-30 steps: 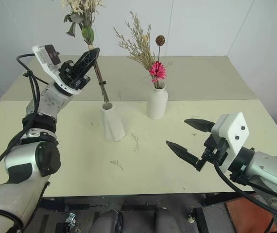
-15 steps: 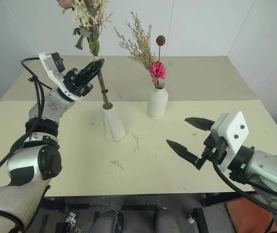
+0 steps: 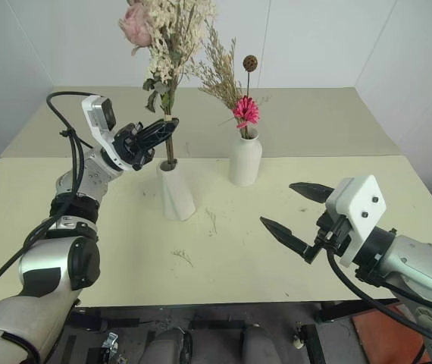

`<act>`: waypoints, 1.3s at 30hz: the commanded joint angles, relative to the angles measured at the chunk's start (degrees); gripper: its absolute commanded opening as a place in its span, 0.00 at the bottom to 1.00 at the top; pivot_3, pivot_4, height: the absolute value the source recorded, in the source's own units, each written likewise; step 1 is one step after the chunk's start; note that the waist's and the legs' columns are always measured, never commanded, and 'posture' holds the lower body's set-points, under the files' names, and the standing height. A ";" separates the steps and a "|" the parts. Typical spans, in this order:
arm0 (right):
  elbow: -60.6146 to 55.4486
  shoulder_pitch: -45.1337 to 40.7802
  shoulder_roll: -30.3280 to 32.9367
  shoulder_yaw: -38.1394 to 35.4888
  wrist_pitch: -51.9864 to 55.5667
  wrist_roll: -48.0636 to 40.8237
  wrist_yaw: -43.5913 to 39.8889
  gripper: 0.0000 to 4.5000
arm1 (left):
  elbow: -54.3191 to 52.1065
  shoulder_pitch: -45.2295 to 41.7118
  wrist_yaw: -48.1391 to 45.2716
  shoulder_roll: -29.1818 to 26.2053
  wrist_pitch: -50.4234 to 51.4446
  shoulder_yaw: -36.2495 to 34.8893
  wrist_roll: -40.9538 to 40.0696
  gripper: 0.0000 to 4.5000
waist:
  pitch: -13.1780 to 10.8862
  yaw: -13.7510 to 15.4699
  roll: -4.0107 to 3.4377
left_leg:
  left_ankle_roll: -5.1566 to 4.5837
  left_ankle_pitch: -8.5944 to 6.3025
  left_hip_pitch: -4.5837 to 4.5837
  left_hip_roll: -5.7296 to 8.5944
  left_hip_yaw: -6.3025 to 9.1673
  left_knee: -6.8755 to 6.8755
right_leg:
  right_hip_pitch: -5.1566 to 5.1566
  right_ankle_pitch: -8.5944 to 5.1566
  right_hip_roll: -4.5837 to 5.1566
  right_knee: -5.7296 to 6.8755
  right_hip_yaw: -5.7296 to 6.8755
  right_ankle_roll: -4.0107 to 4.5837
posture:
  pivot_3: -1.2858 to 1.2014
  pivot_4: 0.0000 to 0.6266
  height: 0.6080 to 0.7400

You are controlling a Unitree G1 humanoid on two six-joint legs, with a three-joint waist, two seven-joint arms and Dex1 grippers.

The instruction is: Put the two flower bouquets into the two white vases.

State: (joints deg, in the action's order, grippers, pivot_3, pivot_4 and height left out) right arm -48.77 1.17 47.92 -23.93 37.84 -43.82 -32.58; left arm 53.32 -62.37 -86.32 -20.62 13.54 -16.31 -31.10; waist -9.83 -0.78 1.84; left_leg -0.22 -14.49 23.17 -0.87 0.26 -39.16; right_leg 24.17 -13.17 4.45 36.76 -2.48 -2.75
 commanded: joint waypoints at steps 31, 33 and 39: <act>1.27 0.56 0.84 -3.46 -2.29 -3.10 -4.80 1.00 | -12.75 9.84 -1.71 -2.14 2.29 -0.29 -2.66 0.36 | 0.00 0.02 0.00 | -0.01 0.00 -0.02 -0.02 0.01 -0.06 | -0.02 0.00 0.00 0.00 -0.01 0.00 | 0.52 0.24 1.00; 1.75 0.35 1.30 -3.39 -2.48 -3.06 -5.04 1.00 | -13.53 10.19 -1.75 -2.14 2.68 -0.36 -2.97 0.51 | 0.00 0.04 0.00 | -0.01 0.00 -0.03 -0.02 0.01 -0.07 | -0.03 0.00 0.00 0.00 -0.01 0.00 | 0.52 0.24 1.00; 3.29 -0.91 2.17 -2.22 -3.26 -2.40 -5.76 1.00 | -14.83 10.79 -0.78 -1.97 2.12 -0.42 -3.44 0.93 | 0.00 0.04 0.00 | -0.01 0.00 -0.03 -0.02 0.01 -0.11 | -0.02 0.00 0.00 0.00 -0.01 0.00 | 0.52 0.24 1.00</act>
State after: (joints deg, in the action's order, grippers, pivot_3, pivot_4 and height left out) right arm -45.14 1.11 49.28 -25.43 35.65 -46.24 -37.92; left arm 40.98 -51.29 -87.22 -22.22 16.27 -16.20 -33.43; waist -9.82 -0.74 1.84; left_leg -0.22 -14.49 23.13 -0.89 0.26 -39.27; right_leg 24.14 -13.17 4.45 36.76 -2.49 -2.75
